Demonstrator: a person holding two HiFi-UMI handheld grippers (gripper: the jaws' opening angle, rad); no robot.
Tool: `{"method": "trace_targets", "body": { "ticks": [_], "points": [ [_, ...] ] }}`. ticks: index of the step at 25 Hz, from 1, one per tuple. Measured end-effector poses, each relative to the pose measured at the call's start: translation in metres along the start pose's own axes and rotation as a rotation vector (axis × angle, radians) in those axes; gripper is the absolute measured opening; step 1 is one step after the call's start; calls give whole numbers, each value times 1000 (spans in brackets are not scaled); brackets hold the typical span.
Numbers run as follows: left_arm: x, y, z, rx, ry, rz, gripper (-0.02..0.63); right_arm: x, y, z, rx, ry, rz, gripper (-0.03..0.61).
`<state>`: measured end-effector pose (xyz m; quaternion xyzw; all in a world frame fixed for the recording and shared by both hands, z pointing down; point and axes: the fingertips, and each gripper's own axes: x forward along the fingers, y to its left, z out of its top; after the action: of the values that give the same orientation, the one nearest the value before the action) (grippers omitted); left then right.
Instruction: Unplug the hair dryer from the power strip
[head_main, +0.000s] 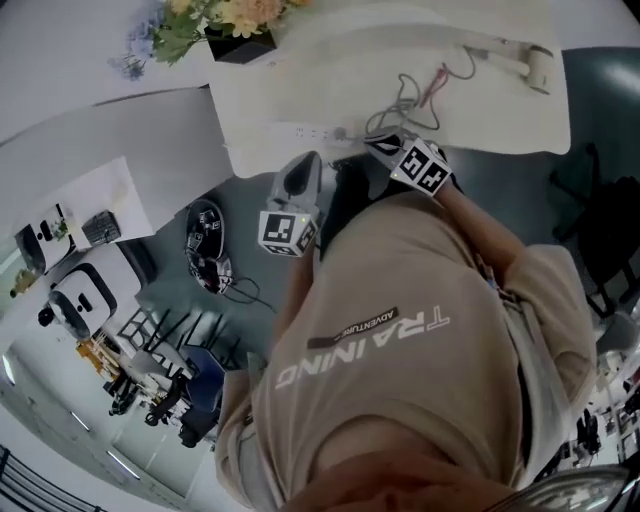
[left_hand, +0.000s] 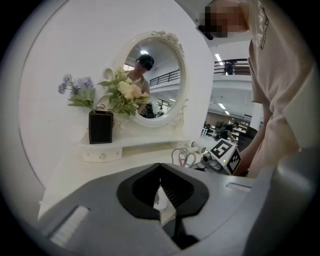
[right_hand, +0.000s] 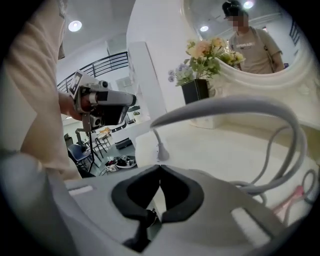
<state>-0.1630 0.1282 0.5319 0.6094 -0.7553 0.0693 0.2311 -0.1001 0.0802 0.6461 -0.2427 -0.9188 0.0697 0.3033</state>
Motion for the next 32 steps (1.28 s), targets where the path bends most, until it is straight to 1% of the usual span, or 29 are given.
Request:
{"method": "trace_targets", "body": {
  "ticks": [4, 8, 10, 12, 15, 18, 23, 25, 26, 29, 32],
  "points": [
    [20, 8, -4, 81, 55, -151, 8, 4, -7, 2, 47, 2, -93, 5],
    [27, 11, -18, 184, 134, -348, 8, 11, 0, 6, 142, 0, -202, 5],
    [27, 14, -27, 251, 164, -428, 8, 18, 5, 10, 174, -7, -243, 5],
    [29, 13, -36, 315, 198, -499, 9, 23, 5, 15, 189, -13, -287, 5],
    [35, 10, -44, 365, 226, -590, 11, 27, 0, 18, 213, -18, -343, 5],
    [42, 6, -55, 430, 255, -676, 11, 33, 1, 14, 252, -3, -368, 5],
    [63, -1, -74, 593, 327, -772, 19, 41, -3, 9, 264, 36, -388, 5],
    [66, -4, -79, 650, 343, -790, 65, 43, -1, 5, 259, 67, -384, 5],
    [68, -4, -82, 671, 352, -799, 75, 45, 0, 3, 251, 91, -380, 5],
    [69, -5, -91, 702, 383, -832, 75, 49, 0, 1, 236, 128, -372, 5],
    [71, -10, -96, 699, 382, -840, 75, 48, 0, 1, 290, 99, -349, 5]
  ]
}}
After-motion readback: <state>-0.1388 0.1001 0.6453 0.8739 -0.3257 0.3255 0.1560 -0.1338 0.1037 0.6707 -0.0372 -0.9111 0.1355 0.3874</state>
